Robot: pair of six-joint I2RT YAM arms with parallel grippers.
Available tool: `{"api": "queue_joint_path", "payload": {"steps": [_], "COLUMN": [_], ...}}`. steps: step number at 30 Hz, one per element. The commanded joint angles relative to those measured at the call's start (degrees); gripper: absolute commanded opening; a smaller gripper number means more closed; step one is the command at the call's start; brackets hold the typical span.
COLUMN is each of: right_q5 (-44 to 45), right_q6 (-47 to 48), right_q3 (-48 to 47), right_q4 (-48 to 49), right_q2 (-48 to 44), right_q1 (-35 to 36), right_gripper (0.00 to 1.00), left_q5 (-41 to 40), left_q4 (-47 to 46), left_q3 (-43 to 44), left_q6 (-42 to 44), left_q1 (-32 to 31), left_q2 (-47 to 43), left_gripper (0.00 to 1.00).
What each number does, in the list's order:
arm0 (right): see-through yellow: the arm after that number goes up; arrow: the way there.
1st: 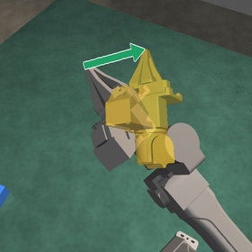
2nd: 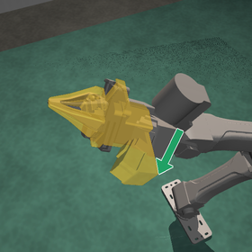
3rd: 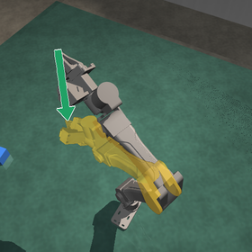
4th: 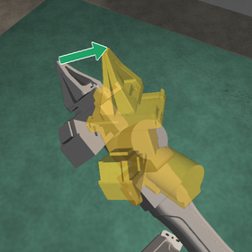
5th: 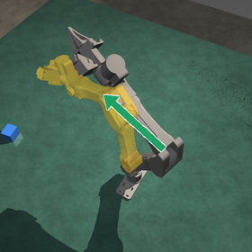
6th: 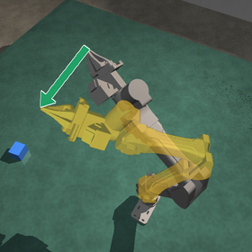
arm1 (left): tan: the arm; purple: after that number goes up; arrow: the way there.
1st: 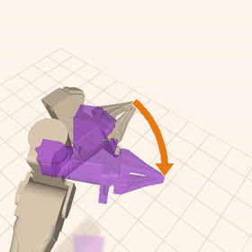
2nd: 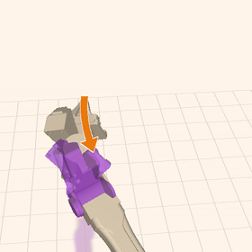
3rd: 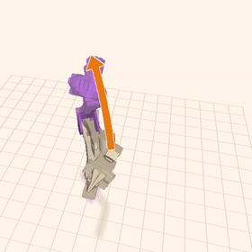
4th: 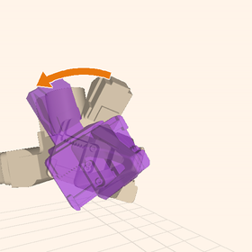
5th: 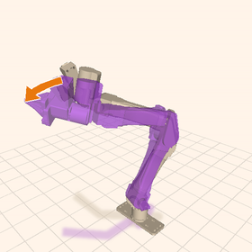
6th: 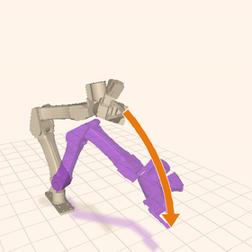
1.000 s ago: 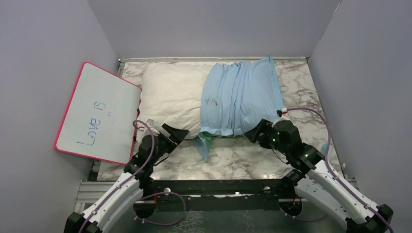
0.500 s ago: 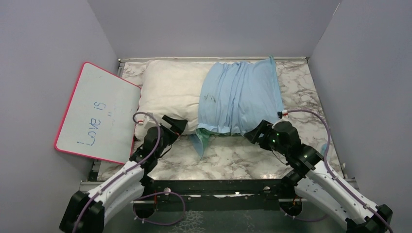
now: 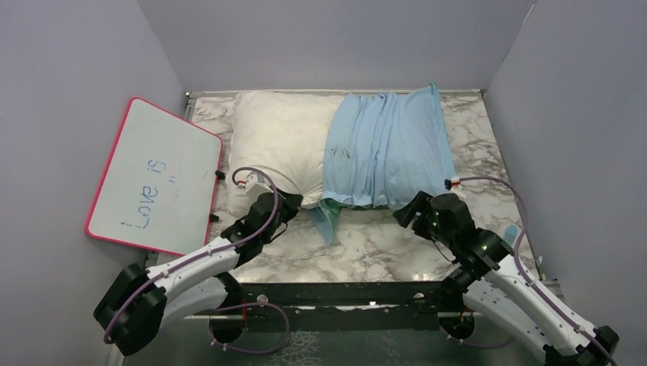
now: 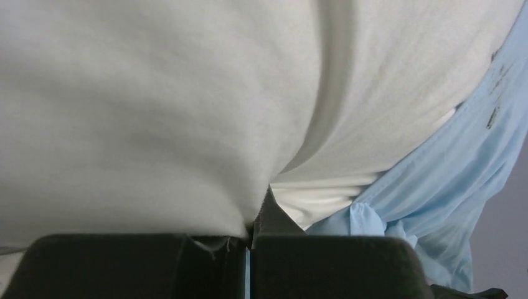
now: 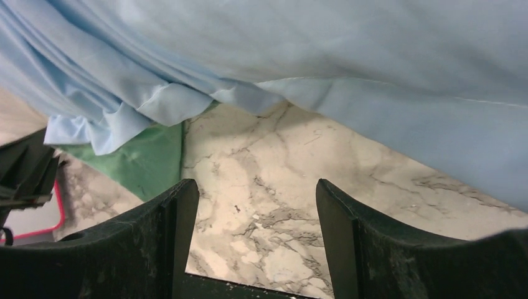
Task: Remove the pillowcase from the pillow
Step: Remove the pillow from the pillowcase.
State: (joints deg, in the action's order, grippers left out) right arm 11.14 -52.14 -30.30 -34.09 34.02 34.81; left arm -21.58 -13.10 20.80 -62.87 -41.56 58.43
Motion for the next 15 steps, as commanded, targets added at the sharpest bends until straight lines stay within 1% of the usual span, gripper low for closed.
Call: {"api": "queue_joint_path", "payload": {"steps": [1,5,9,12,15], "right_q5": [9.0,12.5,14.2,11.4,4.3], "right_q6": [-1.4,-1.0,-4.1,-8.1,-9.7], "right_q3": [-2.1,-2.5,-2.4,-1.8,-0.2], "right_q4": [-5.0,-2.5,-1.6,-0.5,4.5], "right_q2": [-2.0,-1.6,0.7,3.3,5.2], "right_q1": [0.1,0.1,0.1,0.1,0.1], "right_gripper": [0.77,0.78,0.77,0.76,0.76], "left_q5": [-3.9,-6.5,-7.3,-6.3,-5.3], "left_q4": [4.1,11.1,15.7,16.3,16.3], "left_q3": [-2.5,-1.7,-0.2,0.0,0.3], "left_q6": [-1.7,-1.0,0.6,0.7,0.5], "left_q1": [-0.8,-0.9,-1.0,-0.9,-0.8], "left_q2": [-7.6,-13.8,-17.1,-17.8,-17.5], "left_gripper": [0.0,0.0,0.0,0.0,0.0]}}
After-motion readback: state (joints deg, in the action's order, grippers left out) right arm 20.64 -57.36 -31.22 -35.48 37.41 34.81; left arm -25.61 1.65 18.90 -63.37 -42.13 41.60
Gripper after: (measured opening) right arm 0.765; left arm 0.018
